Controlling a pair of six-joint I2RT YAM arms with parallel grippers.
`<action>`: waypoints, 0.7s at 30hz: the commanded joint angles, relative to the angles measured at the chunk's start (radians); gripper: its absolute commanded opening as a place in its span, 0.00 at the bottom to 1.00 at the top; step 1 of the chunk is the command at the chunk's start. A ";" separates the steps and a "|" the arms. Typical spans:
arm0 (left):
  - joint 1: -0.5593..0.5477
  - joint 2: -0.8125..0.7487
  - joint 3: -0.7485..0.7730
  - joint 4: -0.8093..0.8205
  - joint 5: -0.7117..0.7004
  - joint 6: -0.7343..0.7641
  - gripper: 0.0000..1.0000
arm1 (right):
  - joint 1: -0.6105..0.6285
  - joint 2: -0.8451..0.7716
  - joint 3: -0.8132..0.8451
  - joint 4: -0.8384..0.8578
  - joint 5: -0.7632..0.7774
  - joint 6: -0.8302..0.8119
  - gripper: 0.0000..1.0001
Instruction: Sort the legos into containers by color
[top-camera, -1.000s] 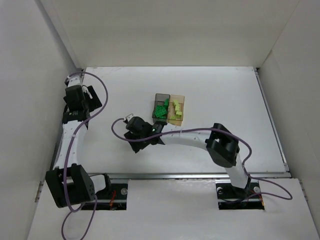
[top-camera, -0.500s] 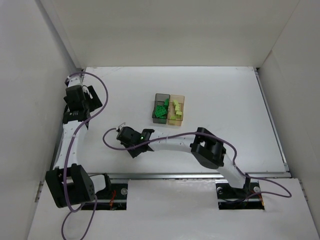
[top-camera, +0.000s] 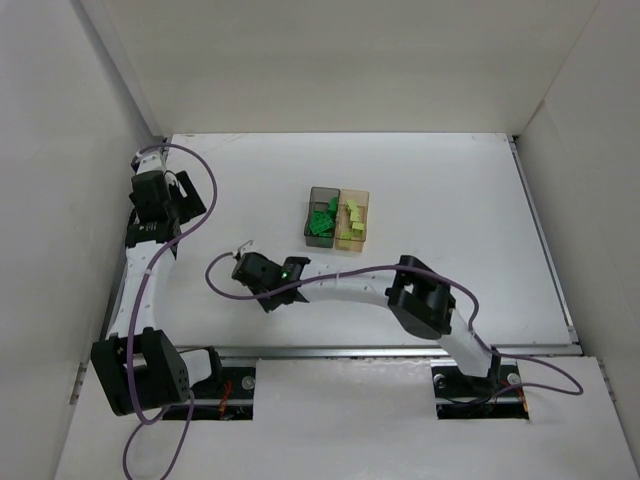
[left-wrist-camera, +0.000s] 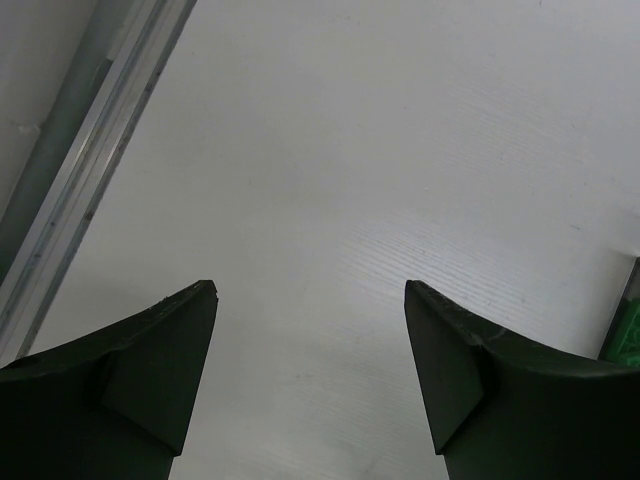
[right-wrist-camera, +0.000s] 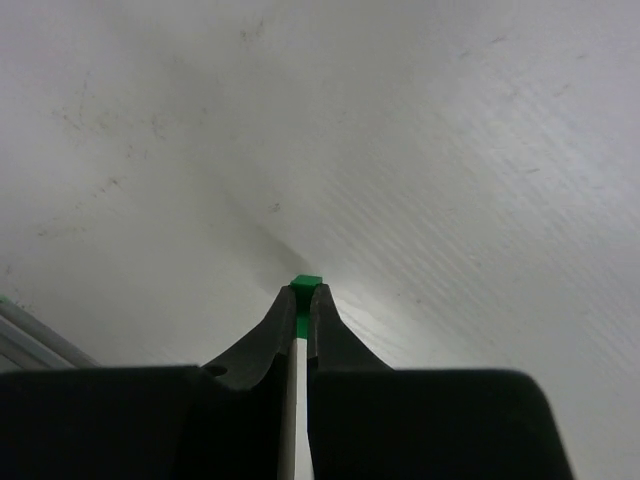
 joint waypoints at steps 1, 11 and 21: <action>-0.002 -0.024 0.023 0.033 0.023 -0.012 0.73 | -0.044 -0.163 0.107 0.001 0.126 0.012 0.00; -0.002 -0.024 0.014 0.033 0.014 -0.012 0.73 | -0.424 -0.161 0.107 -0.044 0.083 0.119 0.00; -0.002 -0.024 0.014 0.033 0.014 -0.012 0.73 | -0.483 -0.183 0.072 0.029 0.013 0.040 0.11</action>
